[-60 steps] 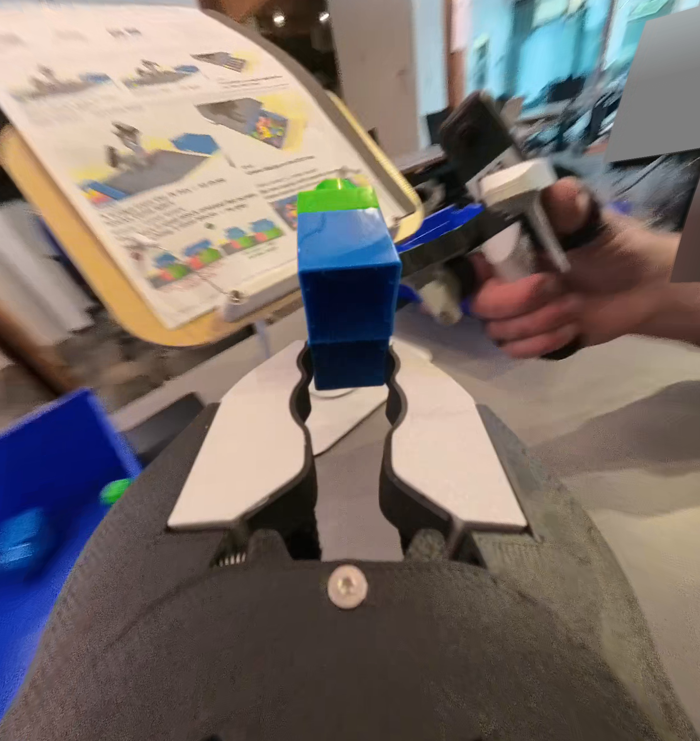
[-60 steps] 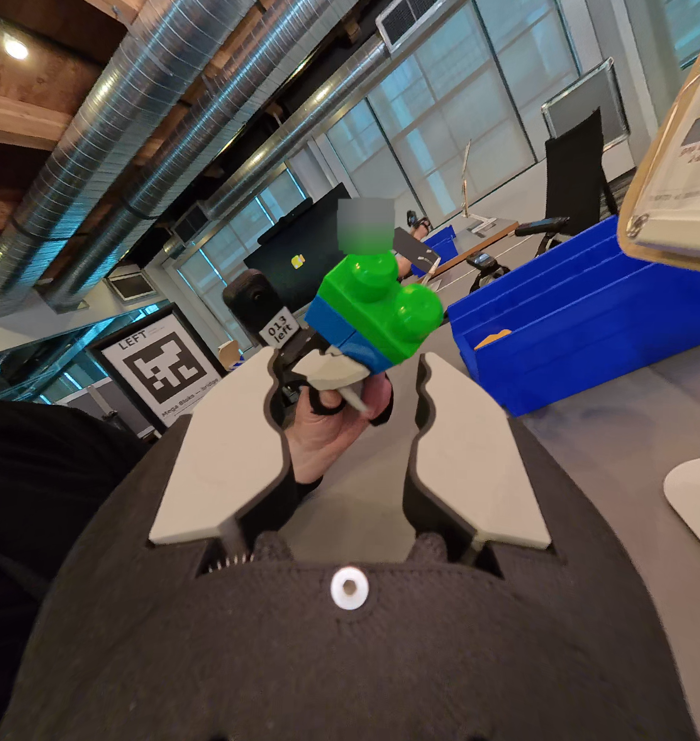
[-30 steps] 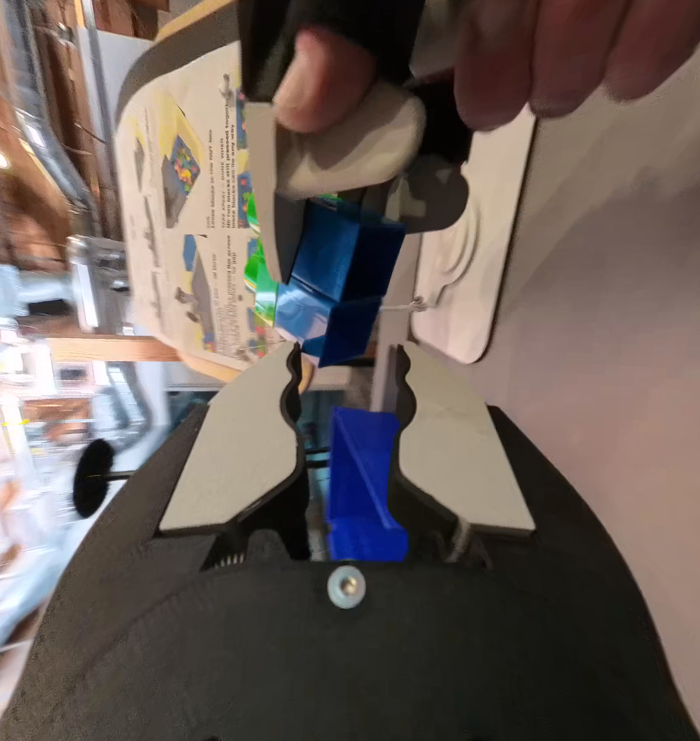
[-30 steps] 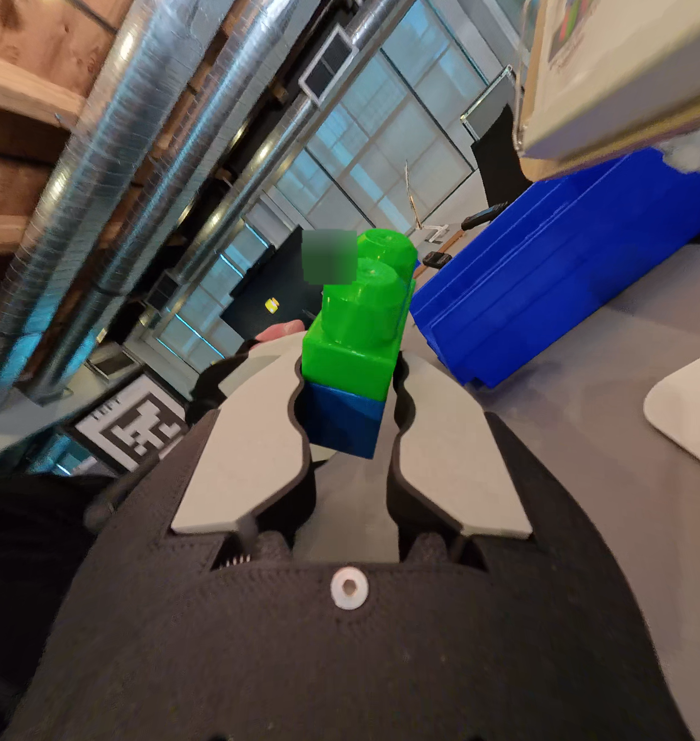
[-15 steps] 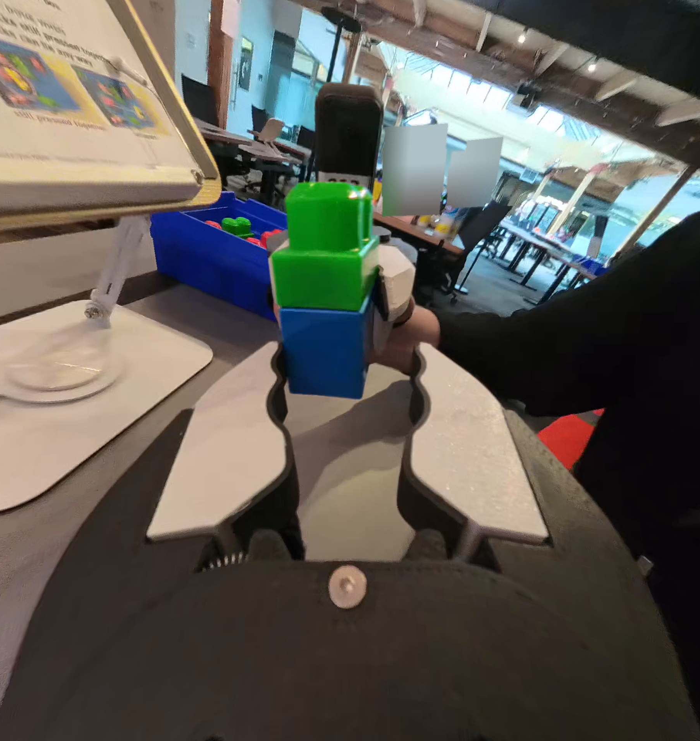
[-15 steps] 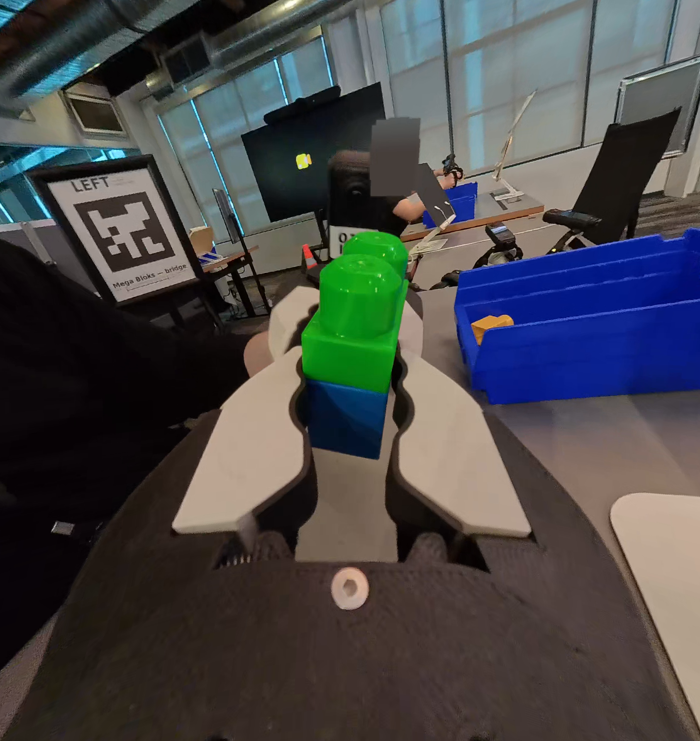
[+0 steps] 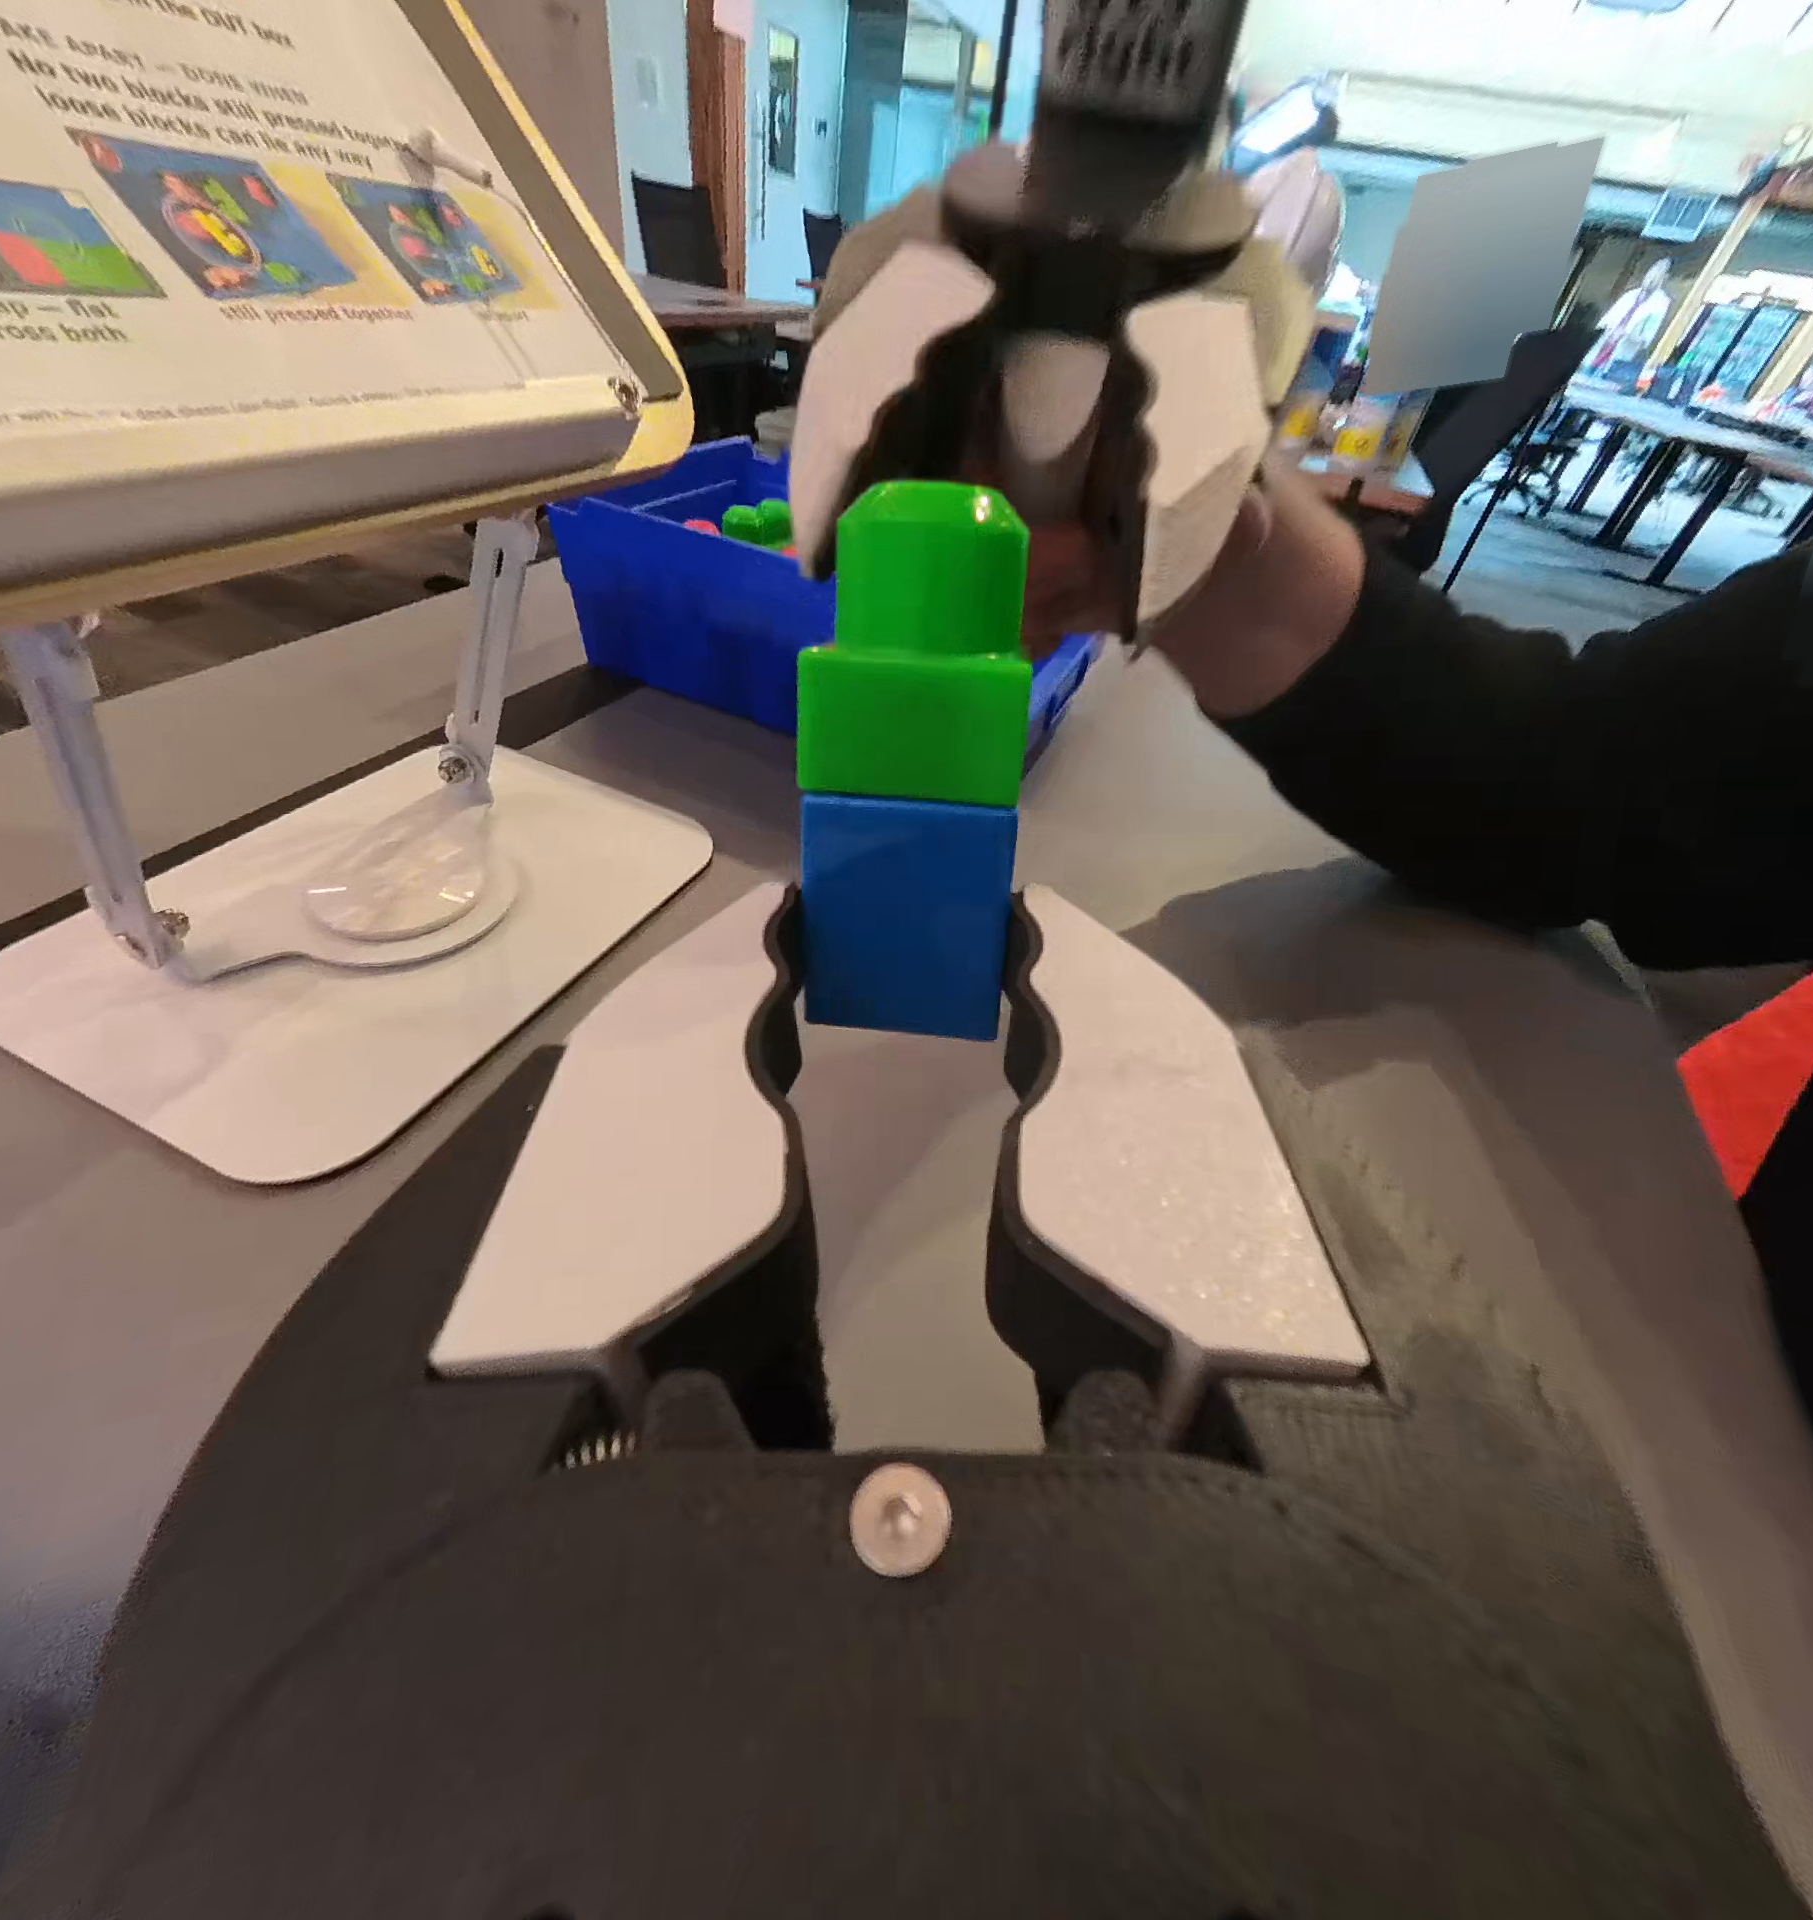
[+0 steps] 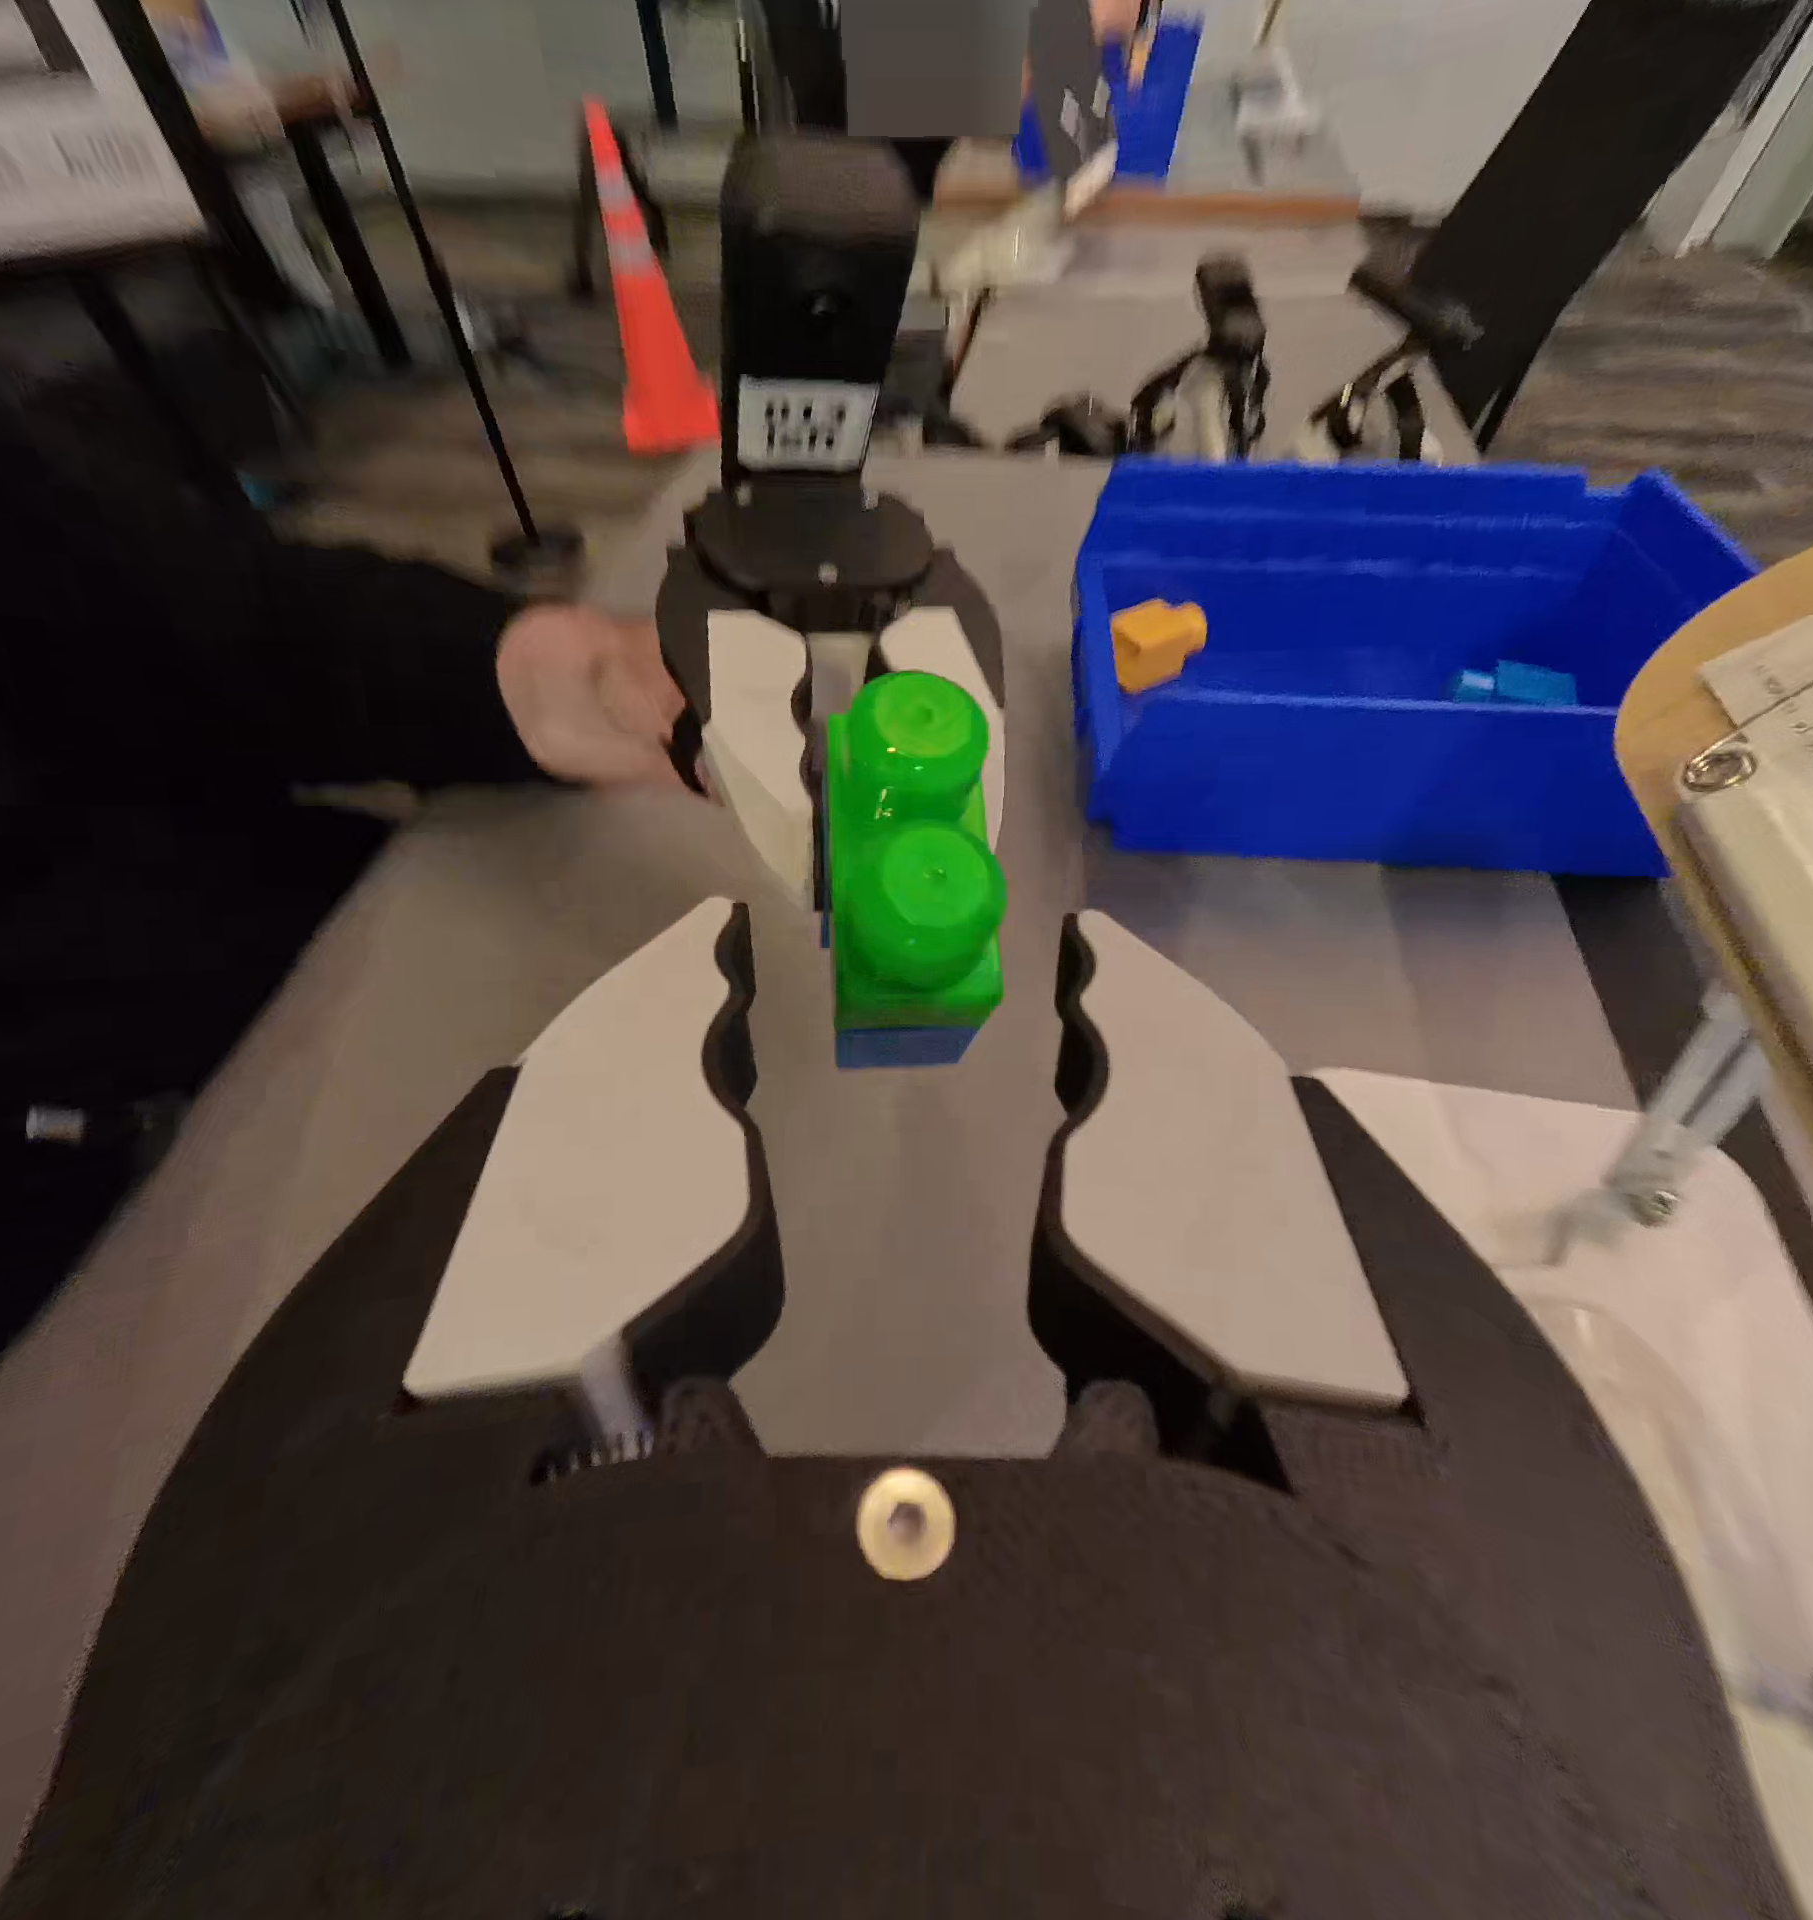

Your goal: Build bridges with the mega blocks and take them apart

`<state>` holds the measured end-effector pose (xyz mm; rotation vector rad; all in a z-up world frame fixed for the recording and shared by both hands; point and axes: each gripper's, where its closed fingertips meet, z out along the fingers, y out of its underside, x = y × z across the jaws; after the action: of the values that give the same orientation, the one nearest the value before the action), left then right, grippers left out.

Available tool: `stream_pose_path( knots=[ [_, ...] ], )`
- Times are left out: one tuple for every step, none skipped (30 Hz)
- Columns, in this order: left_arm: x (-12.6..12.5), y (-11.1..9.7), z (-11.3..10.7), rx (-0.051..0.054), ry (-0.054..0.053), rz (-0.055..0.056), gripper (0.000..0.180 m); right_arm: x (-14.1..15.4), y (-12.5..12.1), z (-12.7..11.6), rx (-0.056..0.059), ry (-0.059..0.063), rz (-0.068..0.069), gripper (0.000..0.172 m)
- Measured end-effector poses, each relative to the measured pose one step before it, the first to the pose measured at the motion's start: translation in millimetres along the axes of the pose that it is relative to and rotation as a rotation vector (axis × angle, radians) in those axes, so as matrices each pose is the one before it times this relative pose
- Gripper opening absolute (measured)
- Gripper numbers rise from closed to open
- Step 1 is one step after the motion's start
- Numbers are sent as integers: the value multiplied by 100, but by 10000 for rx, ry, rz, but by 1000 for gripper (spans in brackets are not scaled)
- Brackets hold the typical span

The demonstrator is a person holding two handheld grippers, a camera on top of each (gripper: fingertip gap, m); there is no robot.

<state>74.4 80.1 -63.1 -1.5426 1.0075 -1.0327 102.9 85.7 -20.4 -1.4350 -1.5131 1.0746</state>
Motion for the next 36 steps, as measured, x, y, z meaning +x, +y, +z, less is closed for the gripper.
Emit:
stream_pose_path(
  knots=[
    [-102, 124, 11, -73, -84, 96, 36, -84, 278, 1, -764, 154, -354, 56],
    [-1, 140, 63, -99, -30, 102, 36, 108, 275, 171, -687, 228, -327, 57],
    [118, 132, 108, -126, 33, 72, 36, -120, 388, 400, -686, -14, -264, 56],
    [190, -8, 75, -34, 59, 70, 36, -258, 535, 568, -732, -190, -190, 54],
    [175, 40, 63, -81, 45, 105, 36, -174, 447, 609, -618, -135, -196, 53],
    [65, 302, 91, -261, -49, 153, 36, -142, 282, 572, -476, -122, -199, 52],
    [-97, 315, 64, -253, -165, 140, 36, -203, -2, 502, -249, -141, -222, 45],
    [148, 133, 46, -82, 15, 93, 36, -236, -186, 463, -86, -160, -113, 44],
    [210, 191, 84, -94, 92, 39, 36, -96, 77, 460, -239, -89, -61, 39],
    [-244, 410, 58, -208, -212, 87, 36, 131, 333, 381, -351, 105, -73, 38],
    [32, 334, 101, -158, -62, 144, 36, 15, 320, 261, -301, 29, -18, 37],
    [64, 31, 3, -8, -42, 55, 36, -92, -6, 65, -30, 4, -4, 37],
    [109, -399, -164, 192, 47, -72, 36, -64, -139, -148, 141, 58, 55, 37],
    [303, -645, -233, 311, 202, -123, 36, -171, -254, -405, 277, 13, 105, 37],
    [89, -508, -241, 237, 70, -86, 42, -141, -53, -705, 182, 70, 28, 37],
    [-235, -138, -210, 24, -112, -20, 51, 82, 270, -1089, 5, 223, -13, 37],
    [-315, 148, -254, -94, -136, -3, 55, 263, 520, -1536, -78, 325, 61, 37],
    [-241, 193, -317, -55, -71, -3, 54, 396, 848, -1913, -175, 372, 84, 37],
    [-267, 160, -363, 30, -69, -72, 50, 584, 1251, -2107, -312, 469, 75, 37],
    [-310, 134, -373, 59, -83, -121, 46, 803, 1615, -2159, -398, 527, 150, 37],
    [-303, 169, -332, 26, -85, -96, 42, 680, 1809, -2062, -351, 363, 175, 37],
    [-306, 233, -251, -39, -95, -69, 38, 394, 1971, -1805, -323, 151, 121, 37],
    [-307, 274, -190, -79, -107, -62, 36, 418, 2247, -1498, -440, 190, 172, 37],
    [-247, 275, -112, -97, -67, -88, 33, 563, 2521, -1092, -616, 280, 321, 37],
    [-84, 313, -47, -141, 58, -128, 29, 470, 2572, -597, -663, 237, 249, 37],
    [-85, 157, -49, -62, 23, -104, 27, 364, 2469, -98, -631, 186, 140, 37],
    [-199, -81, -118, 90, -130, -29, 26, 284, 2363, 352, -651, 105, 228, 37],
    [79, -147, -104, 98, 25, 18, 25, 79, 2092, 730, -595, -16, 150, 37],
    [120, -67, -64, 8, 35, 12, 25, -211, 1483, 979, -349, -171, 16, 37],
    [-8, -33, -85, 1, -63, 13, 25, -83, 997, 1114, -194, -108, -24, 37],
    [-32, 9, -91, -2, -49, -3, 25, 163, 871, 1162, -244, -14, 66, 37],
    [-28, 99, -84, -24, -24, -28, 24, -34, 701, 1215, -234, -194, 58, 37],
    [-56, 121, -82, -25, -40, -8, 24, -70, 306, 1195, -75, -206, -86, 37],
    [-53, 123, -88, -23, -41, 10, 23, -22, 172, 1153, -77, -166, -134, 37],
    [-72, 105, -89, -18, -46, -2, 23, -192, 221, 1112, -183, -280, -118, 37],
    [-87, 95, -98, -19, -49, -35, 23, -125, 87, 976, -127, -260, -84, 37]
  ],
)
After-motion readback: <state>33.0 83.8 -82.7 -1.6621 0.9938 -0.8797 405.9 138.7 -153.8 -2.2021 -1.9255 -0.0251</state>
